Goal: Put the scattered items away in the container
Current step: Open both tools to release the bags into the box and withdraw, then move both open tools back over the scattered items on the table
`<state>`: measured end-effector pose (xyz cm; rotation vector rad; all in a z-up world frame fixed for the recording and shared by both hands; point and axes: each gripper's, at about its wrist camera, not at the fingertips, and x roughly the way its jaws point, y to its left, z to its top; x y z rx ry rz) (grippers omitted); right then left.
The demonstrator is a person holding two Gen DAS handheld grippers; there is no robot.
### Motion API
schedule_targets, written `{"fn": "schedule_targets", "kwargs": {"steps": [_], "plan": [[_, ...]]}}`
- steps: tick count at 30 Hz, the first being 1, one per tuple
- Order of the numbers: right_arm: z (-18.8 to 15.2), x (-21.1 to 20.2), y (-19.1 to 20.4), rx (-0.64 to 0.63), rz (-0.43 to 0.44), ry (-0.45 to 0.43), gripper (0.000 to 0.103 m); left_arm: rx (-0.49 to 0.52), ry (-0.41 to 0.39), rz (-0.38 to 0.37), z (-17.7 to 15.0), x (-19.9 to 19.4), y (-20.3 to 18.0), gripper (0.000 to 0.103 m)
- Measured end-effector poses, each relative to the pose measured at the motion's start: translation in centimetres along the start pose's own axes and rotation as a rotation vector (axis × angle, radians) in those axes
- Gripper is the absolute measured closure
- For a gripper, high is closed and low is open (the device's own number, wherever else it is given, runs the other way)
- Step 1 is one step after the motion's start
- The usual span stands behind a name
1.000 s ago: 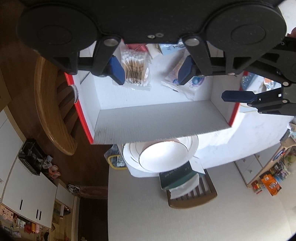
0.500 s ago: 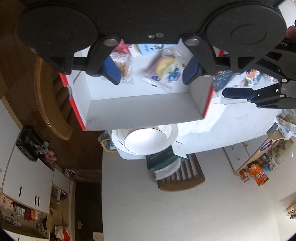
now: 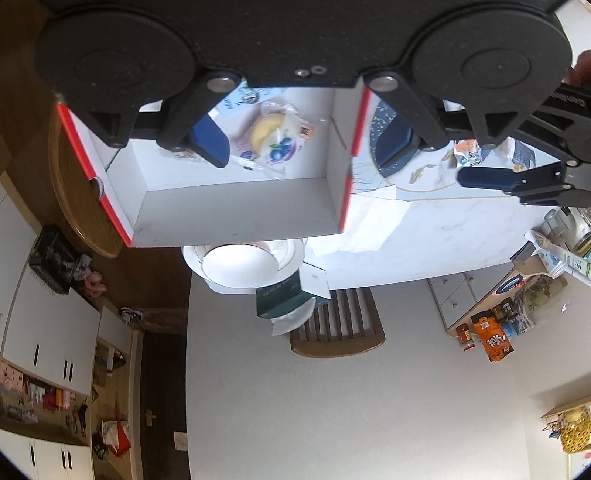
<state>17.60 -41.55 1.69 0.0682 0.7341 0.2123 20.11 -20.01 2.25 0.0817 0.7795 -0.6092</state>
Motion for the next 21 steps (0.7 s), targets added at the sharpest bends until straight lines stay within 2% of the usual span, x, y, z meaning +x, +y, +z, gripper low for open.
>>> {"fn": "schedule_targets", "kwargs": {"steps": [8,12,15,21], "plan": [[-1.7,0.1,5.4,-0.034,0.005,0.007,0.016,-0.046,0.0,0.015,-3.5,-3.3,4.3,0.018],[-2.3,0.3,8.6,-0.066,0.01,0.014,0.016,-0.043,-0.014,0.026,-5.0,-5.1,6.2,0.002],[-2.9,0.5,10.7,-0.076,0.018,0.021,0.016,-0.032,-0.029,0.05,-6.6,-6.8,7.8,0.001],[-4.0,1.5,14.4,-0.062,0.015,0.04,0.016,-0.077,-0.032,0.056,-9.6,-9.4,11.8,0.001]]}}
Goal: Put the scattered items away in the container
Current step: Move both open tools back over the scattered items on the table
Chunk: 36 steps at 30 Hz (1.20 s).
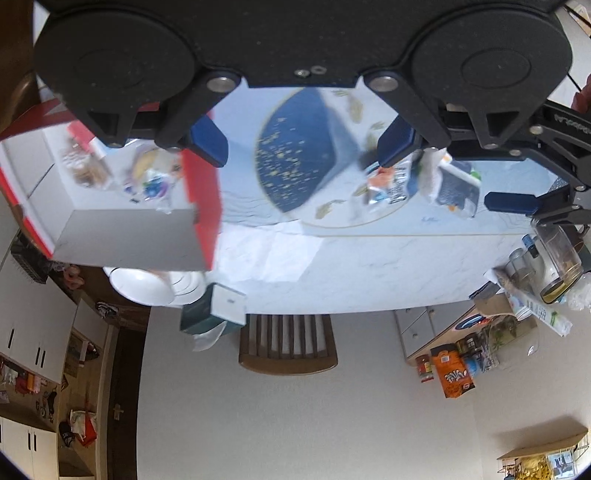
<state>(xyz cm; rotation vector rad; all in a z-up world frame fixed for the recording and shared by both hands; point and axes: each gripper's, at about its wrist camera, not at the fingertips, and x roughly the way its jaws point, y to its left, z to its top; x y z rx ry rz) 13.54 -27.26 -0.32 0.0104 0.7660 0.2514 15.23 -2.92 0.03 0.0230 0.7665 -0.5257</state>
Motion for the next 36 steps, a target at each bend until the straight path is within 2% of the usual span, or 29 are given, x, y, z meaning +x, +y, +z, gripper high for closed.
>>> {"fn": "schedule_targets", "kwargs": {"steps": [13,17,27,36], "plan": [[-1.3,2.7,7.1,0.01,0.023,0.055,0.016,0.024,0.041,0.08,-6.3,-2.9,6.8,0.001],[-1.5,4.0,9.4,-0.001,0.036,0.085,0.016,0.042,0.058,0.104,-8.2,-3.2,8.0,0.001],[-2.4,7.6,14.7,-0.045,0.077,0.174,0.016,-0.014,0.116,0.14,-11.8,-3.2,11.2,0.001],[-2.8,9.8,18.0,-0.106,0.049,0.197,0.015,-0.035,0.156,0.158,-14.0,-2.8,12.5,0.001]]}}
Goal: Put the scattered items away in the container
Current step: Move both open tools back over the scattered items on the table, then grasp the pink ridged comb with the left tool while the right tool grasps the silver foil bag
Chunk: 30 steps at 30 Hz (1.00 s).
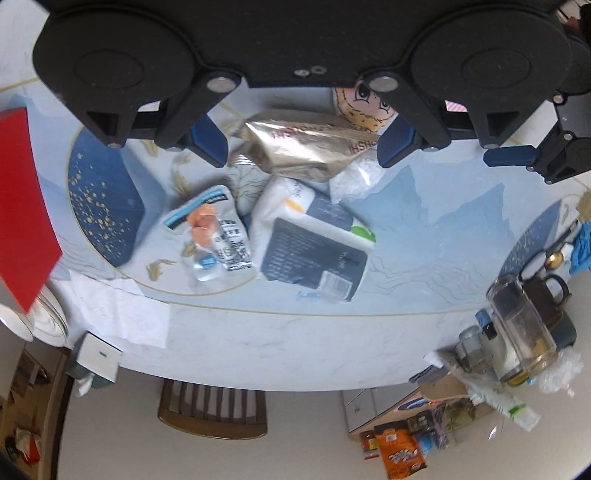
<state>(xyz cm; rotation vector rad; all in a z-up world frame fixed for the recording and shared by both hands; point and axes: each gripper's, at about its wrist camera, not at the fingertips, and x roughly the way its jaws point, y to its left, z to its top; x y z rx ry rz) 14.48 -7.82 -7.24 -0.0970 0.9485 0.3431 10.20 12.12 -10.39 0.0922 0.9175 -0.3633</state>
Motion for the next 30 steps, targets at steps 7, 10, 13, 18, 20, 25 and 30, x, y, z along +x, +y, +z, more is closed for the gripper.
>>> {"fn": "schedule_targets", "kwargs": {"steps": [7,10,13,18,20,25,30], "plan": [[0.2,2.0,0.4,-0.031,-0.052,0.035,0.016,0.017,0.007,0.007,-0.4,0.3,-0.3,0.001],[0.1,1.8,-0.5,-0.002,-0.033,0.047,0.018,0.018,0.005,0.015,-0.5,0.3,-0.3,0.001],[-0.2,1.5,-1.6,0.029,-0.027,0.056,0.022,0.026,-0.001,0.021,-0.7,0.3,-0.4,0.001],[-1.1,0.6,-3.7,0.081,-0.033,0.057,0.023,0.04,-0.009,0.019,-0.9,0.2,-0.6,0.002],[-1.5,0.4,-4.4,0.093,-0.041,0.057,0.023,0.043,-0.011,0.018,-0.9,0.2,-0.6,0.002],[-1.6,0.1,-5.6,0.103,-0.055,0.045,0.023,0.046,-0.008,0.012,-1.0,0.2,-0.7,0.006],[-0.5,-0.3,-5.1,0.091,-0.042,0.011,0.025,0.049,-0.007,0.017,-1.2,0.2,-0.8,0.012]]}}
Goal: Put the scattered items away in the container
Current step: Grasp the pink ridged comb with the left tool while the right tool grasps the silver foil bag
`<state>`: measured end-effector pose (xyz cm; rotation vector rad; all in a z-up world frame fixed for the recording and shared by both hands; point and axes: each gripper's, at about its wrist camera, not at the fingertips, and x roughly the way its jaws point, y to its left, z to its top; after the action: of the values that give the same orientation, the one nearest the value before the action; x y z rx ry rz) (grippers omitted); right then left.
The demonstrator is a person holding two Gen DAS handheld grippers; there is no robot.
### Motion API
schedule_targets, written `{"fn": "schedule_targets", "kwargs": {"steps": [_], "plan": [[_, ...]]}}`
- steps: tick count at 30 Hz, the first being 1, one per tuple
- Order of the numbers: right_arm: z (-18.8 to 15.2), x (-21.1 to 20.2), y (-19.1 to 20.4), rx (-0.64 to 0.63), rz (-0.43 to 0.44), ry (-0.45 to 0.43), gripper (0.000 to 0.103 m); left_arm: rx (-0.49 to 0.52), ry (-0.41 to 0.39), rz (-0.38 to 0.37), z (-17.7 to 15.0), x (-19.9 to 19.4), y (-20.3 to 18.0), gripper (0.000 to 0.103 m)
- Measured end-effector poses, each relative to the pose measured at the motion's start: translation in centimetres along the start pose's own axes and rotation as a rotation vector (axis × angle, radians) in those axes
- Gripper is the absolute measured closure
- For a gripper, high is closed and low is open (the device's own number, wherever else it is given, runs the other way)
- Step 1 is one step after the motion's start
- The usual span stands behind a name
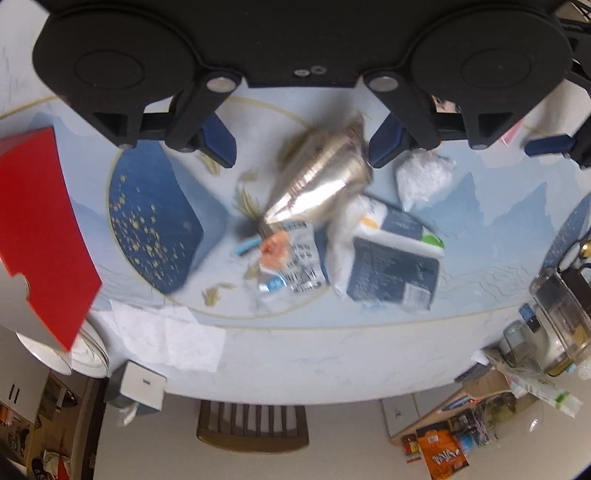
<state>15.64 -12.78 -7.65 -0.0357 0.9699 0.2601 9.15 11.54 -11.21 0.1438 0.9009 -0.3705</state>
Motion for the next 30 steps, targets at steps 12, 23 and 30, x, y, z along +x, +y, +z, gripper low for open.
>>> {"fn": "schedule_targets", "kwargs": {"steps": [12,23,30], "plan": [[1.0,3.0,-0.4,0.111,-0.013,0.035,0.022,0.023,0.005,0.032,0.1,0.1,-0.6,0.03],[0.9,3.4,-1.1,0.201,0.085,0.065,0.047,0.044,0.0,0.031,0.2,-0.3,-1.6,0.063],[0.5,2.6,-1.7,0.202,0.086,0.045,0.059,0.034,0.0,0.04,0.3,-0.2,-1.6,0.064]]}}
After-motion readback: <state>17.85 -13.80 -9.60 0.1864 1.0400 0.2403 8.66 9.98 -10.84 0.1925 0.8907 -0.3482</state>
